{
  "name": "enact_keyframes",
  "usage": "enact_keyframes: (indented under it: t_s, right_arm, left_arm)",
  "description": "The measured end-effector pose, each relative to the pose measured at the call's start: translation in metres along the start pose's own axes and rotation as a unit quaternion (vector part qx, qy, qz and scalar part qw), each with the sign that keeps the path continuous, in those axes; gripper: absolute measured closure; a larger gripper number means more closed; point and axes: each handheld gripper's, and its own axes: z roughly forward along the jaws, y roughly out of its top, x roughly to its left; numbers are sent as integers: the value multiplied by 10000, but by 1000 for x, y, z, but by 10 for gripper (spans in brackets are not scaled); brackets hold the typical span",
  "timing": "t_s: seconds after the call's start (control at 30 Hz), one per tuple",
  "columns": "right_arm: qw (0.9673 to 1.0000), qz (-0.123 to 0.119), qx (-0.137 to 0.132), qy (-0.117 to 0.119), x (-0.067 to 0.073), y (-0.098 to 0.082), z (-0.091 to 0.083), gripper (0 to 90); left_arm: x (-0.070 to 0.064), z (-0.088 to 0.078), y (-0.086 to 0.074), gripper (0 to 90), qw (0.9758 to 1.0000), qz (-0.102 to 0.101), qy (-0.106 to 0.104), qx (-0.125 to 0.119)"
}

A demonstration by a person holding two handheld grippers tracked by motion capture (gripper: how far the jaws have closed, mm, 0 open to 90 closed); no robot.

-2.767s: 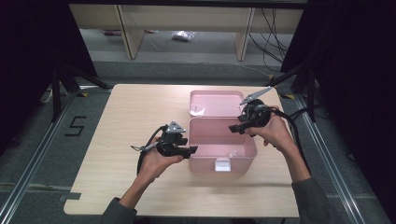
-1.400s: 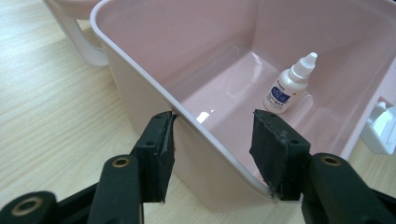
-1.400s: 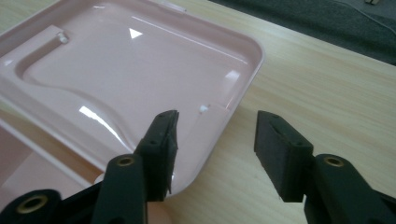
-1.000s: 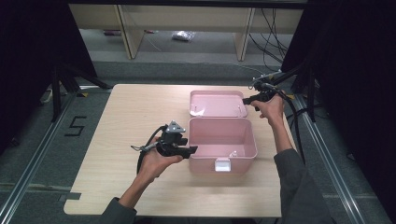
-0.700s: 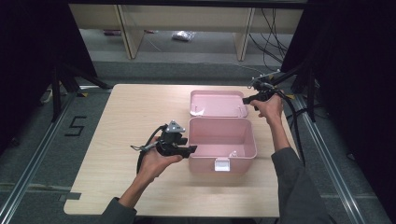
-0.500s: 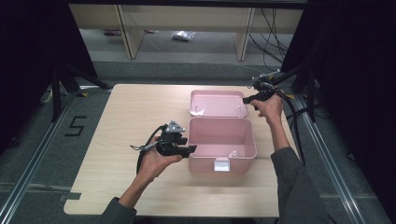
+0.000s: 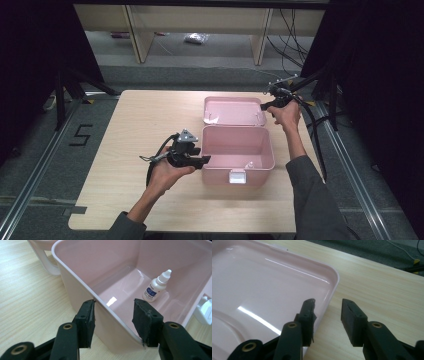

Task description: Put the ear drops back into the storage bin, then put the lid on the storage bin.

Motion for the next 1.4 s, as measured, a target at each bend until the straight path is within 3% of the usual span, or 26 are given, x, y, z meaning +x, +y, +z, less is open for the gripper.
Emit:
enact_keyframes:
  t_s: [0.07, 0.1, 0.13, 0.2, 0.23, 0.3, 0.4, 0.63, 0.67, 0.7, 0.73, 0.8, 0.83, 0.93, 0.97, 1.3, 1.4]
  right_arm:
    - [9999, 161, 53, 7, 2, 1, 1, 647]
    - [10000, 46, 56, 0, 0, 1, 3, 649]
    - [9999, 115, 45, -13, 2, 2, 5, 651]
    - [10000, 5, -5, -54, 1, 2, 7, 653]
    - [9999, 131, 46, -2, 2, 2, 8, 653]
    - [10000, 31, 60, -69, 3, 2, 10, 653]
    - [9999, 104, 98, -37, 5, 2, 12, 653]
    - [9999, 26, 136, -99, 4, 3, 16, 653]
    - [9998, 55, 146, -96, 5, 3, 16, 654]
    - [9996, 249, 124, -70, 8, 2, 17, 654]
    - [9998, 109, 128, -53, 5, 3, 18, 653]
    - [9999, 90, 82, -80, 5, 3, 18, 654]
    - [9996, 164, 194, -80, 6, 4, 17, 654]
    - [9998, 34, 174, -122, 4, 3, 20, 655]
    - [9997, 124, 170, -120, 5, 3, 21, 654]
    - [9995, 41, 230, -215, 5, 4, 27, 662]
    - [9992, 170, 286, -203, 6, 4, 27, 663]
  left_arm:
    - [1, 0, 0, 518, 10000, 41, 27, 6]
    - [1, 0, 0, 519, 10000, 27, 24, 4]
    - [1, 0, 0, 519, 10000, 37, 29, 5]
    - [-1, -1, 0, 520, 10000, -26, 25, 9]
    - [-1, -1, 0, 520, 10000, 2, 8, 13]
    - [-1, -1, 0, 521, 10000, -1, 5, 8]
    - [-1, -1, 0, 521, 10000, 3, 5, 9]
    - [-1, -1, 0, 522, 10000, -1, 9, 3]
    - [-1, -1, 0, 523, 10000, -2, 13, 2]
    - [-1, -1, 0, 524, 10000, 14, 23, 4]
    - [-1, -1, 0, 524, 10000, 15, 20, 4]
    - [-1, -2, -1, 524, 10000, 8, 15, -4]
    - [-1, -2, 0, 524, 10000, 11, 12, 0]
    - [-1, -2, 0, 525, 10000, 2, 22, 0]
    - [-1, -2, 0, 525, 10000, 13, 14, 0]
    - [-1, -2, 0, 525, 10000, 10, 7, 0]
    - [0, -2, 0, 525, 10000, 11, -6, -3]
